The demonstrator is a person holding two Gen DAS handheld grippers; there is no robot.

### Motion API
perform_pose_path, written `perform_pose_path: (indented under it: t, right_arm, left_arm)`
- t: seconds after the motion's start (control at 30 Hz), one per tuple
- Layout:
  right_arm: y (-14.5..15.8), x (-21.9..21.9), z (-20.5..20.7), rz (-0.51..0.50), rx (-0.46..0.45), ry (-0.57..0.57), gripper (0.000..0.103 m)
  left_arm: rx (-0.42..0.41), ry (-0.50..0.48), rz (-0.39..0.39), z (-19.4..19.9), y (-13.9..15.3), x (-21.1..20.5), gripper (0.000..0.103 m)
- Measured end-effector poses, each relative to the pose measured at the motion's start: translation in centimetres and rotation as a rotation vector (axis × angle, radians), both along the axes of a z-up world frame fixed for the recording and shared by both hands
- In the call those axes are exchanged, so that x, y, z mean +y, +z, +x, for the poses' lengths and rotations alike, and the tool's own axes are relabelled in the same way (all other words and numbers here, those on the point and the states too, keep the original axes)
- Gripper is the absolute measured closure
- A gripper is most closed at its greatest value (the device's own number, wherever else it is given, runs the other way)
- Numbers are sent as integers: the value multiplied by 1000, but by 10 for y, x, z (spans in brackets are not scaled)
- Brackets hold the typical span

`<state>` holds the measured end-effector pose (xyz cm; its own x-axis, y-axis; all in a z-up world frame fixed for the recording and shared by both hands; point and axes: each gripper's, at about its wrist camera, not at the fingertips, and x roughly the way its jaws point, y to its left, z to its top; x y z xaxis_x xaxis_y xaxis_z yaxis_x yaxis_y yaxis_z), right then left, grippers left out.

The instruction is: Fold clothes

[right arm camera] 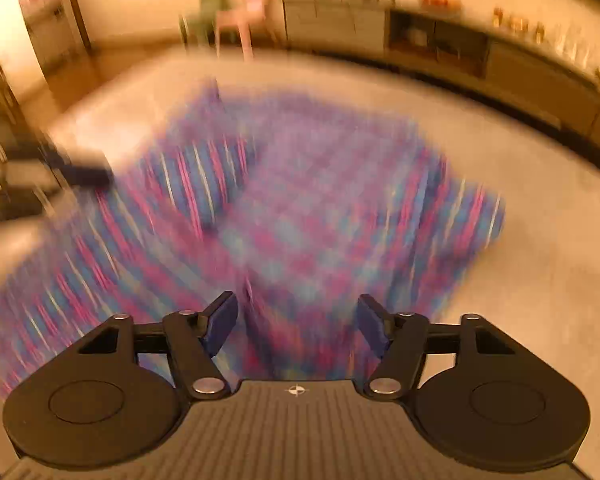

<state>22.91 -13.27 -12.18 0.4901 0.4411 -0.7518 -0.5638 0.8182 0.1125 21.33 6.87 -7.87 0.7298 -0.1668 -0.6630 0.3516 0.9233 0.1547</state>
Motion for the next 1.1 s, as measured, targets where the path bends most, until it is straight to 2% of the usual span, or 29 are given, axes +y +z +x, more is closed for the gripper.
perform_pose_path:
  t: [0.03,0.13,0.23,0.37,0.4,0.43,0.47,0.53,0.6,0.63,0.73,0.83,0.87,0.93,1.0,1.07,1.1]
  right_arm:
    - [12,-3,6,43,-26,-12,20]
    - [23,-3,55,46,-76,-83,17]
    - [4,6,129,-50,-66,-156,17]
    - [-26,15,189,-99,20,-140,18]
    - [-31,17,190,-99,35,-125,22]
    - [-35,20,190,-99,49,-109,38]
    - [-39,23,191,-98,62,-94,42]
    - [-35,25,183,-84,31,-79,82]
    - [-25,25,173,-55,2,-76,98]
    - [-20,25,168,-40,-12,-74,99]
    - [24,26,115,26,-132,-19,101]
    - [69,26,24,76,-262,82,102]
    - [76,23,-12,76,-295,115,102]
    - [91,16,-84,74,-358,182,102]
    - [83,9,-151,39,-367,248,102]
    - [59,2,-199,1,-334,294,102]
    - [49,-2,-205,-26,-310,265,102]
  left_arm:
    - [-6,-26,-19,-4,2,-3,85]
    - [-2,-108,-41,-16,7,-12,85]
    - [20,-195,-28,-29,4,-21,85]
    - [91,-294,14,-42,-13,-28,85]
    - [115,-313,29,-43,-19,-28,85]
    - [137,-321,46,-43,-25,-29,85]
    - [150,-314,66,-39,-33,-28,85]
    - [152,-297,98,-33,-44,-28,86]
    - [143,-276,82,-28,-44,-27,86]
    - [151,-252,56,-25,-44,-23,86]
    - [180,-169,-53,-22,-38,-6,86]
    - [208,-86,-161,-19,-33,11,87]
    - [216,-29,-229,-19,-28,23,87]
    - [219,146,-429,-23,-15,63,87]
    - [206,327,-613,-34,-7,106,86]
    - [185,461,-725,-50,-5,135,86]
    - [177,517,-766,-59,-6,146,86]
